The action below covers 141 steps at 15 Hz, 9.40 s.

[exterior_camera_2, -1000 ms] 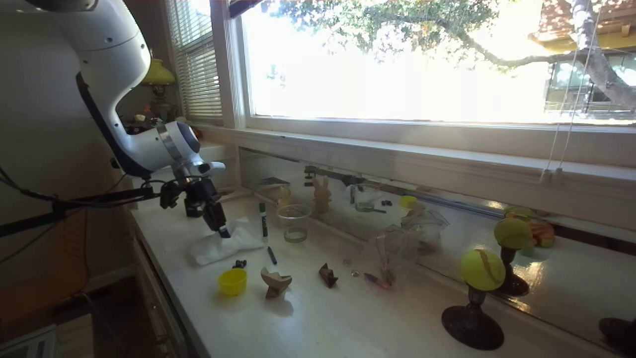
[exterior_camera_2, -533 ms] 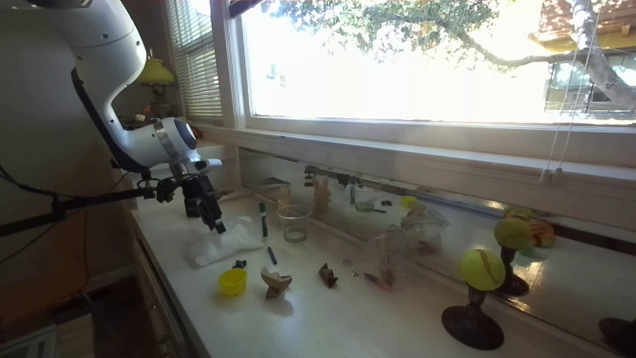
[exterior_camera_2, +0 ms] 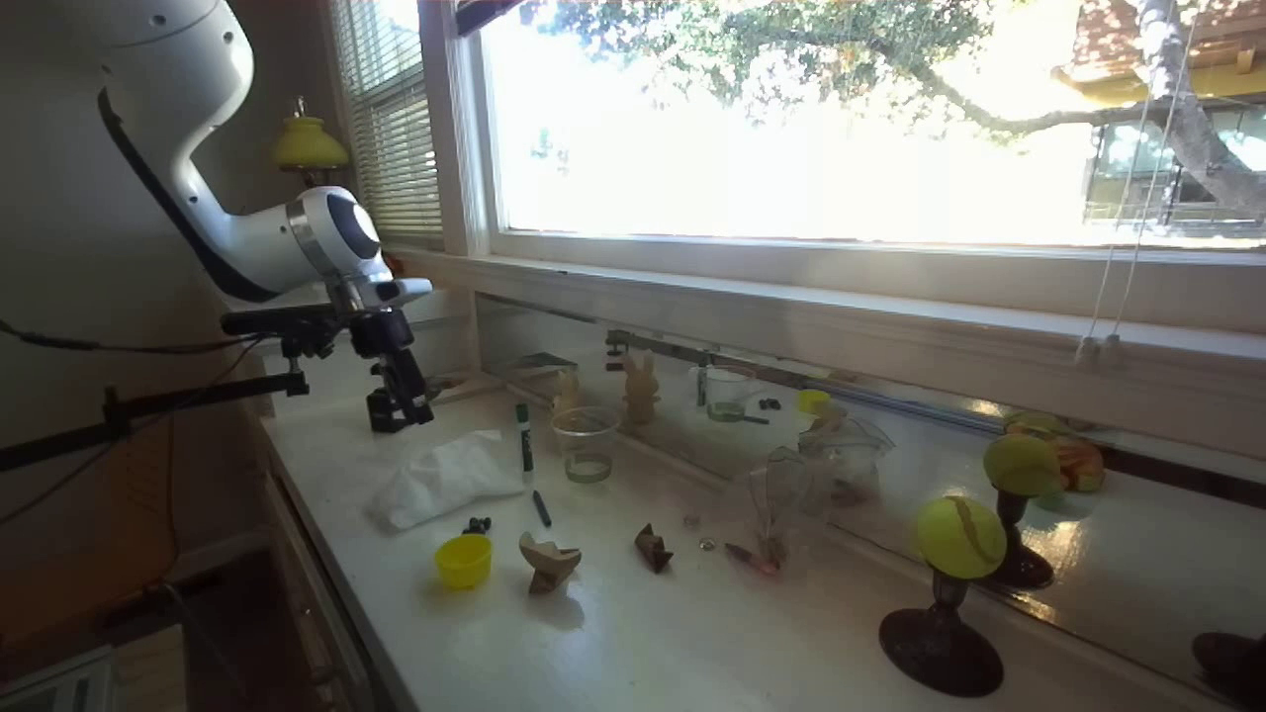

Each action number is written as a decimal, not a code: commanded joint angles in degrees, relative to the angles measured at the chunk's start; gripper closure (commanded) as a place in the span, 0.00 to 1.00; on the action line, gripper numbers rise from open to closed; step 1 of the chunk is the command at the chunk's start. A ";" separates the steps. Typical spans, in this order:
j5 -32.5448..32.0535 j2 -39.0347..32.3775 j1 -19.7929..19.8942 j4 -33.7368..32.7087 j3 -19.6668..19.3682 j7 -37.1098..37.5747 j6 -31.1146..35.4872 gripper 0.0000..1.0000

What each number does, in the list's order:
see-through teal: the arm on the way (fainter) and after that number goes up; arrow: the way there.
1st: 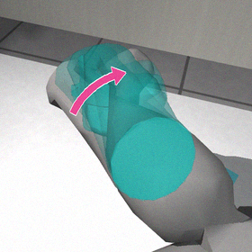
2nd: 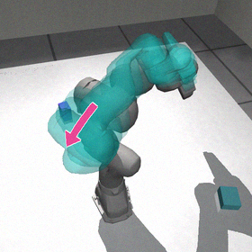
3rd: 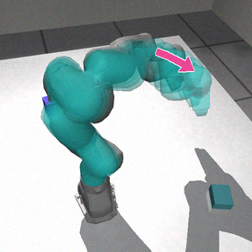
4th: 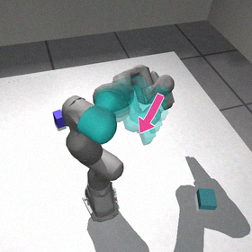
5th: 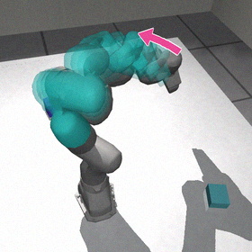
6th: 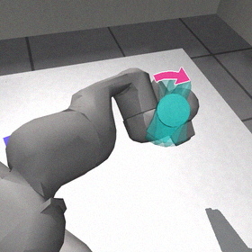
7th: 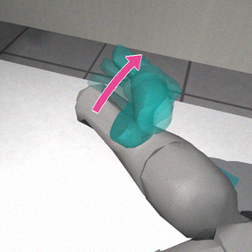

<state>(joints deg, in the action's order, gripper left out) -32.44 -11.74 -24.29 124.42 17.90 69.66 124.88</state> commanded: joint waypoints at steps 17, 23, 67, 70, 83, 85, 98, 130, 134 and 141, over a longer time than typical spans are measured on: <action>24.55 14.32 10.93 23.89 -5.47 11.49 31.39 0.00; 21.25 13.99 11.69 26.46 -5.79 21.06 34.46 0.00; 29.47 6.04 8.03 17.68 -4.13 -36.61 22.92 0.62; 28.43 9.15 6.72 17.04 -3.47 -35.22 20.43 0.42; 34.35 16.93 9.51 19.70 -3.79 -26.43 13.88 0.00; 39.53 17.41 10.24 21.59 -4.54 -26.83 15.40 0.00; 79.84 19.44 7.22 34.54 -5.47 -32.27 38.05 0.00; 118.22 15.04 2.50 33.30 -4.63 -79.35 42.58 0.00; 119.52 14.19 2.43 32.76 -4.07 -82.67 41.60 0.00; 123.37 13.51 2.24 32.05 -3.58 -88.47 41.86 0.00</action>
<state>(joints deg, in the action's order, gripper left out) 86.76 2.46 -21.78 157.76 14.18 -14.47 167.13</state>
